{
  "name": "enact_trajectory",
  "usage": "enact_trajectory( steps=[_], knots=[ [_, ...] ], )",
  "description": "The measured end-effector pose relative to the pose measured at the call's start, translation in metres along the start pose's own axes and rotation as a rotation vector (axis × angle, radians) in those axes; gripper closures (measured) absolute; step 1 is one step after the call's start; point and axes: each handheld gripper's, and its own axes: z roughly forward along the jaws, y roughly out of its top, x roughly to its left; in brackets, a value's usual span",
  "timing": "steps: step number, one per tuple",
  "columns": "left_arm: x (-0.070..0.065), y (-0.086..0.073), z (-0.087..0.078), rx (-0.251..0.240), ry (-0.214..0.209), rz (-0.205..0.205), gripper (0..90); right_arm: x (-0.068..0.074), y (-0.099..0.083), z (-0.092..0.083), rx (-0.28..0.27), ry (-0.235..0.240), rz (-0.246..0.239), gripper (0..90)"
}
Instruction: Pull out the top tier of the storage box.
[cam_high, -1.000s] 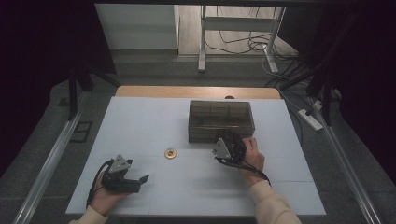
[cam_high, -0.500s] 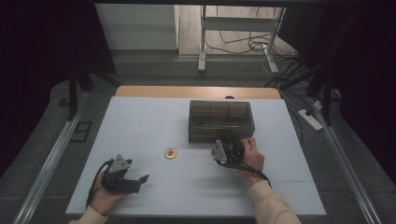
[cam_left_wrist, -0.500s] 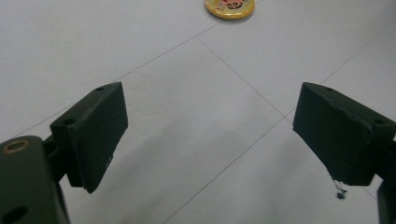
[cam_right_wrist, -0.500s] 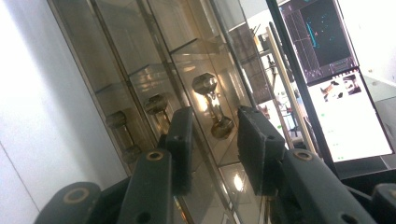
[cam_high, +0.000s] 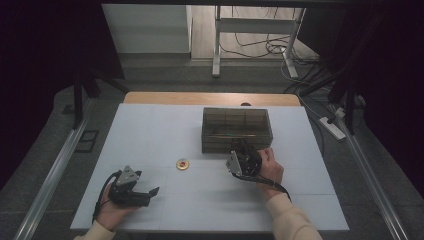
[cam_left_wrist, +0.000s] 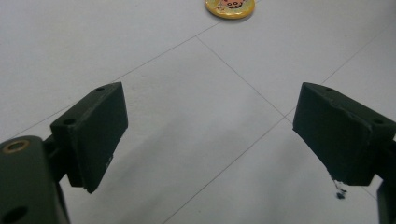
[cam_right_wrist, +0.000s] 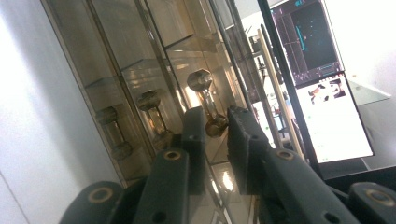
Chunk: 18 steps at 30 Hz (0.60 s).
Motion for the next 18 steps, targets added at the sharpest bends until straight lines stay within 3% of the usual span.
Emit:
enact_trajectory(
  steps=[18],
  knots=[
    [0.0008,-0.0003,0.0004,0.001,0.002,-0.005,10.8,0.0031,0.0001,0.0003,-0.003,-0.032,-0.058,79.8]
  ],
)
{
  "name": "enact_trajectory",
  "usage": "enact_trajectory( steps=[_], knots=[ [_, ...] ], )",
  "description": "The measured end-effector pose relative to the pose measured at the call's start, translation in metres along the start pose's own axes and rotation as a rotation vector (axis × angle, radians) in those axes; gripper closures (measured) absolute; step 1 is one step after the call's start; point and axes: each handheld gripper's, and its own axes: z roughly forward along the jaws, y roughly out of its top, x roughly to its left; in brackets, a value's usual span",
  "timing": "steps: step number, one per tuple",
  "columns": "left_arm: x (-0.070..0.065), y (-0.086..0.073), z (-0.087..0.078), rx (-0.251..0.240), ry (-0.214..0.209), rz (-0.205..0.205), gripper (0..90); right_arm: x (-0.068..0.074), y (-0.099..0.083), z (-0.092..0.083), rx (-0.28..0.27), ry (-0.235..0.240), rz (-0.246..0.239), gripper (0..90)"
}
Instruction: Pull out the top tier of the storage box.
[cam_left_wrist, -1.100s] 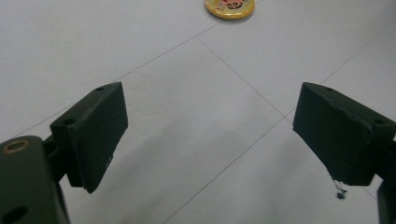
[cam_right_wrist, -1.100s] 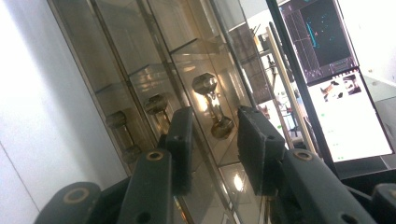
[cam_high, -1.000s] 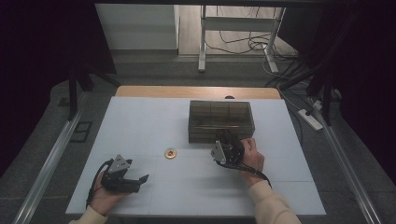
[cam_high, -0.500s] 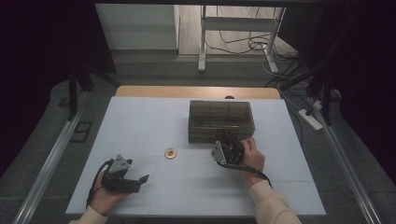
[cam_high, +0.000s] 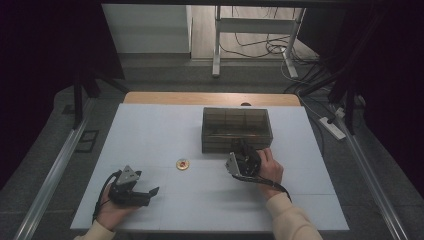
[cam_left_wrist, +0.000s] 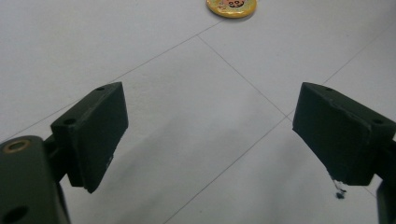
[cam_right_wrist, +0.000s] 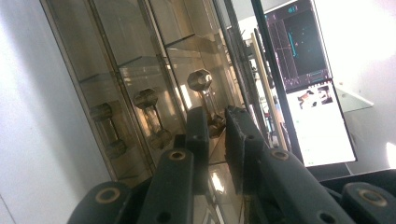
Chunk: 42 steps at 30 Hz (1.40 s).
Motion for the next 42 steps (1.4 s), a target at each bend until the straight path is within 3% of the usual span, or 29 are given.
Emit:
enact_trajectory(
  steps=[28,42],
  knots=[
    [0.001,0.0,-0.002,-0.007,0.006,-0.005,10.8,0.005,0.002,-0.013,0.002,-0.02,-0.041,80.6],
    [0.001,0.0,-0.003,-0.011,0.007,-0.004,10.8,0.008,0.001,-0.016,-0.003,-0.018,-0.031,80.4]
  ],
)
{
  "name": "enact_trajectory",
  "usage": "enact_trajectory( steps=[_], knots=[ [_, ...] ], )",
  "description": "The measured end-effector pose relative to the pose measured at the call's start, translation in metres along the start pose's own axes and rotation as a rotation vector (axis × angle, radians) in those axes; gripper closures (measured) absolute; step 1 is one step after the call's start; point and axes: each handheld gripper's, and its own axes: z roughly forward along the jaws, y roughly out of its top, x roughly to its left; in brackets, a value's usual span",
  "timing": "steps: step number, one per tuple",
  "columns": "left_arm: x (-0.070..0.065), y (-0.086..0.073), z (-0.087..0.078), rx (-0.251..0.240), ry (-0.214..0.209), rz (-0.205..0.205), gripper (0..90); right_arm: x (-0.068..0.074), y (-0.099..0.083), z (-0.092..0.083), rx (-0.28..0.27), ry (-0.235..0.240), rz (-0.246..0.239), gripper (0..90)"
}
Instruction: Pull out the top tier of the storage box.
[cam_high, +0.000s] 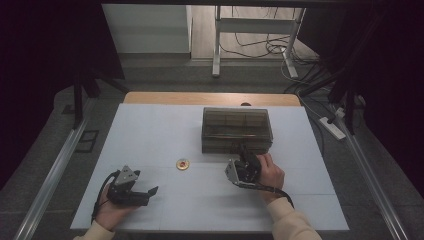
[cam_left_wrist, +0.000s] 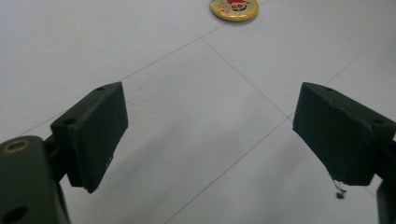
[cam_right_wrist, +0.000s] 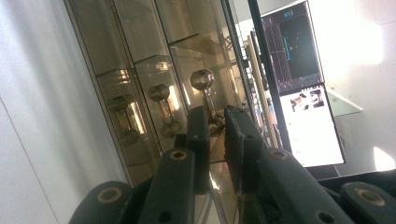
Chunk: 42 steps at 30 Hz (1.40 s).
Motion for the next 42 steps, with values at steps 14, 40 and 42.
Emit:
enact_trajectory(
  steps=[14,40,42],
  knots=[
    [0.0,0.0,0.0,-0.001,0.002,0.001,10.8,-0.009,0.003,-0.006,-0.048,0.081,0.142,61.8],
    [0.0,0.0,-0.001,-0.016,0.008,-0.002,10.8,-0.023,-0.025,-0.03,-0.088,0.462,0.601,35.4],
    [0.0,0.0,-0.001,-0.016,0.007,-0.002,10.8,-0.023,-0.027,-0.032,-0.09,0.475,0.614,35.3]
  ],
)
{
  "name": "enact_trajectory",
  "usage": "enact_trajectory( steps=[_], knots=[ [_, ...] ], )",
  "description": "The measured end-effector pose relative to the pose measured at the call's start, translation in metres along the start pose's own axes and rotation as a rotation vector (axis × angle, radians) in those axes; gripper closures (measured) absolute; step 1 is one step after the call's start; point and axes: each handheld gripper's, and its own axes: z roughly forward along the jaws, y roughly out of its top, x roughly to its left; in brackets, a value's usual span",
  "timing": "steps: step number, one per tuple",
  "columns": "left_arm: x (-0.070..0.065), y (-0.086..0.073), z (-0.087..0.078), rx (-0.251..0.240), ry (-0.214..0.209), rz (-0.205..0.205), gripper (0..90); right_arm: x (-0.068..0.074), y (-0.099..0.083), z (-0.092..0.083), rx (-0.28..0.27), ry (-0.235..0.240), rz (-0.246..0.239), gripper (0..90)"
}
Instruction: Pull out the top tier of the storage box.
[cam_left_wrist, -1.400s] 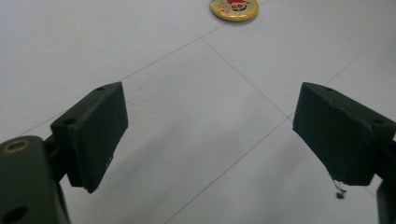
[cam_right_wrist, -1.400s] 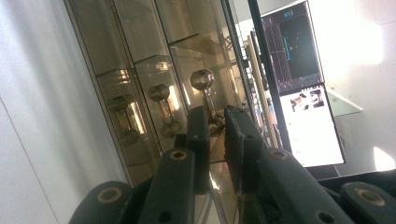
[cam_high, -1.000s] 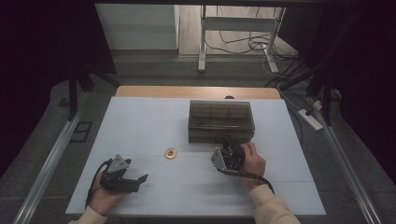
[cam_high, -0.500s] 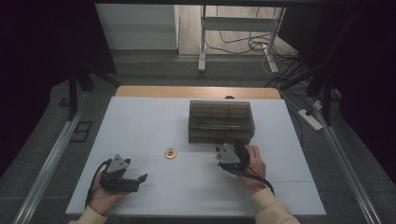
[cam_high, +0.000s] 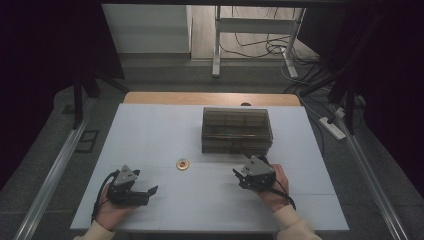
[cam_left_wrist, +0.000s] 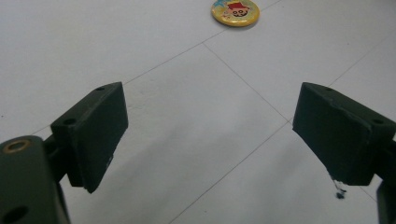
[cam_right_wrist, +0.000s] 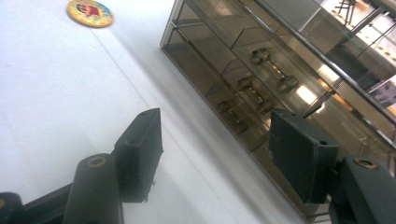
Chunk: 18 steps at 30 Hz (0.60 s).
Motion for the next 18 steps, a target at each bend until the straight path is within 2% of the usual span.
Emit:
enact_trajectory(
  steps=[10,18],
  knots=[
    [0.0,0.0,0.0,-0.003,0.003,0.0,10.8,-0.006,-0.008,-0.008,-0.033,0.066,0.105,34.3],
    [0.0,0.0,-0.001,-0.007,0.005,0.0,10.8,-0.01,-0.017,-0.015,-0.033,0.076,0.153,34.2]
  ],
)
